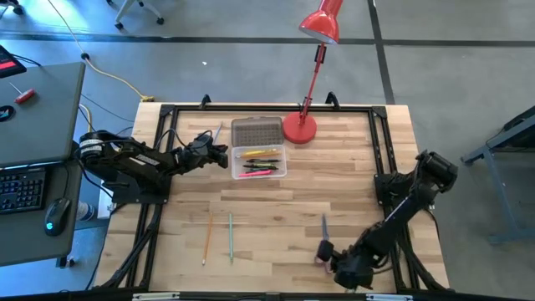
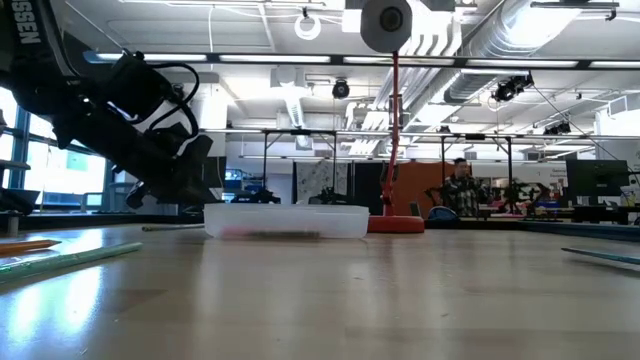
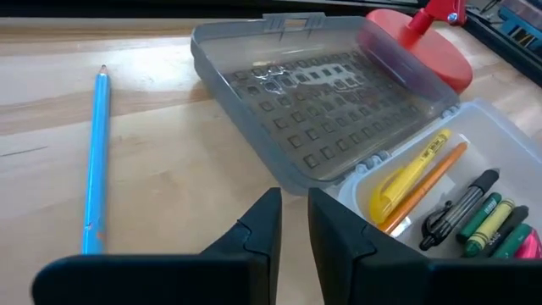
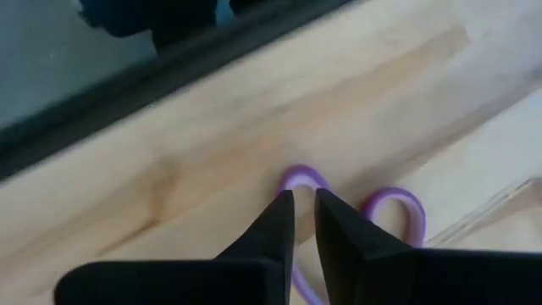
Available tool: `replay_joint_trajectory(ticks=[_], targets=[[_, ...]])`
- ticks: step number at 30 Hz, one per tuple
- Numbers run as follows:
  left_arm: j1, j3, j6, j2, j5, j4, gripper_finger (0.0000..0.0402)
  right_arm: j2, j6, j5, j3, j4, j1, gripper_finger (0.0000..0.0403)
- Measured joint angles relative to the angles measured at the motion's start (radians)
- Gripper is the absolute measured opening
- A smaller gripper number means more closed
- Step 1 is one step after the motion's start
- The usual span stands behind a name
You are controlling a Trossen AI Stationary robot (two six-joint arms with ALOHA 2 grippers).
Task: Pick & place school supplies into a supply box
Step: Put the purple scissors into the black supply box
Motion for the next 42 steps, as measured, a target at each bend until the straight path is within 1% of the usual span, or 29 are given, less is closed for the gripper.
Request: replay_joint_trajectory(ticks=[6,11,15,23,28,33,35,40,42], targets=[[0.0,0.0,0.0,0.0,0.001,0.0,0.0092,0.038,-0.057,-0.089,0.0,-0.001,-0.044,0.0013],[0.0,0.0,0.0,0.0,0.001,0.0,0.0092,0.041,-0.053,-0.095,0.0,-0.016,-0.041,0.0009],[0.0,0.0,0.0,0.0,0.001,0.0,0.0092,0.04,-0.007,-0.092,0.0,-0.019,-0.04,0.0013],[0.0,0.0,0.0,0.0,0.001,0.0,0.0092,0.003,0.01,-0.076,0.001,-0.042,-0.026,0.0034],[0.0,0.0,0.0,0.0,0.001,0.001,0.0092,-0.015,0.029,-0.077,0.001,-0.067,0.002,0.006],[0.0,0.0,0.0,0.0,0.001,0.0,0.0092,-0.013,-0.052,-0.048,0.001,-0.068,0.019,0.0085],[0.0,0.0,0.0,0.0,0.001,0.0,0.0092,-0.012,-0.057,-0.028,0.001,-0.069,0.015,0.0092],[0.0,0.0,0.0,0.0,0.001,0.0,0.0092,0.001,-0.082,-0.024,0.001,-0.051,-0.004,0.0098],[0.0,0.0,0.0,0.0,0.001,0.0,0.0092,0.024,-0.082,-0.043,0.001,-0.039,-0.012,0.0099]])
